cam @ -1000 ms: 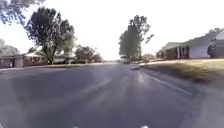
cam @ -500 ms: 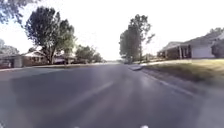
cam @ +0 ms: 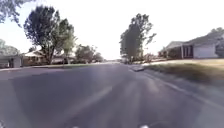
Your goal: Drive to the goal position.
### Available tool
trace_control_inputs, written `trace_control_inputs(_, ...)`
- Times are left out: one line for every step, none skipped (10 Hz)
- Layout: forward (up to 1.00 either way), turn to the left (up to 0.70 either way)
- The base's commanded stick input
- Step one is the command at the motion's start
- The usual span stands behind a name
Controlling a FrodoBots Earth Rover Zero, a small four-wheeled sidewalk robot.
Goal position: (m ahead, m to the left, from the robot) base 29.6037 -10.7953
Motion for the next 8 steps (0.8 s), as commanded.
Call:
trace_control_inputs(1.0,0.02)
trace_control_inputs(1.0,0.02)
trace_control_inputs(1.0,0.01)
trace_control_inputs(1.0,0.01)
trace_control_inputs(1.0,0.0)
trace_control_inputs(1.0,-0.05)
trace_control_inputs(1.0,-0.2)
trace_control_inputs(1.0,-0.39)
